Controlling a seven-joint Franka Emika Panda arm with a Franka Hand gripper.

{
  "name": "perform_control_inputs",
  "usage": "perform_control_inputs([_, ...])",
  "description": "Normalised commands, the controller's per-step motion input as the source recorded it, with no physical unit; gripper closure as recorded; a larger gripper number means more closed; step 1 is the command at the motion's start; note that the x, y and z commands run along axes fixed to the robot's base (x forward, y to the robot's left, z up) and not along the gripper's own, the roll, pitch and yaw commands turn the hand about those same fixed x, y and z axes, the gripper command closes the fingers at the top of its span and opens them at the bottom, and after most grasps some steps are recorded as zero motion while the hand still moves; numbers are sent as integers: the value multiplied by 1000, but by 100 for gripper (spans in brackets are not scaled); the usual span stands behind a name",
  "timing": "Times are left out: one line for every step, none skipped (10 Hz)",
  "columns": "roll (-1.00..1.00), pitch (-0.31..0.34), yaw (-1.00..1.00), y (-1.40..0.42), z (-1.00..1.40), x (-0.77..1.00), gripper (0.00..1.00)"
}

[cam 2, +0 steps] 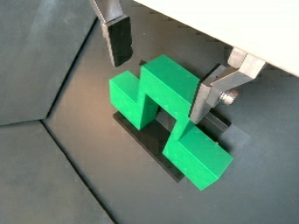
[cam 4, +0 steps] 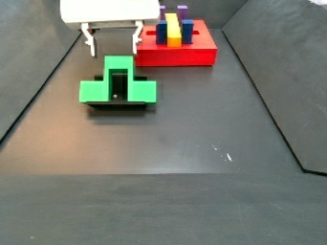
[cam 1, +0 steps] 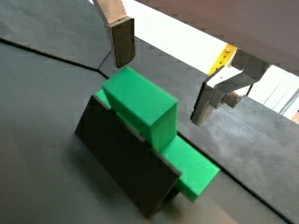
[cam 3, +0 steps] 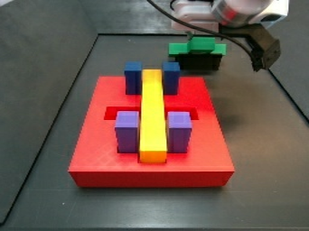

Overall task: Pick up the green object. Move up. Place the green object on the fixture. Regrasp the green object. Move to above the board. Insert the green object.
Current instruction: Regrasp the green object.

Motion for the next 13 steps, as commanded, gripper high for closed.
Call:
perform_control_inputs([149, 0, 0, 0, -226, -134, 0])
perform_control_inputs([146, 0, 0, 0, -203, -91, 0])
perform_control_inputs([114, 0, 0, -14, -160, 0, 0])
perform_control_inputs([166, 0, 0, -17, -177, 0, 0])
perform_control_inputs([151, 0, 0, 0, -194, 0, 0])
perform_control_inputs([151, 0, 0, 0, -206, 0, 0])
perform_control_inputs([157, 0, 0, 0, -206, 0, 0])
perform_control_inputs([123, 0, 0, 0, -71, 0, 0])
perform_control_inputs([100, 0, -11, -6, -11, 0, 0])
perform_control_inputs([0, 0, 0, 0, 0, 0, 0])
perform_control_inputs([0, 0, 0, 0, 0, 0, 100])
perform_control_inputs([0, 0, 0, 0, 0, 0, 100])
perform_control_inputs([0, 0, 0, 0, 0, 0, 100])
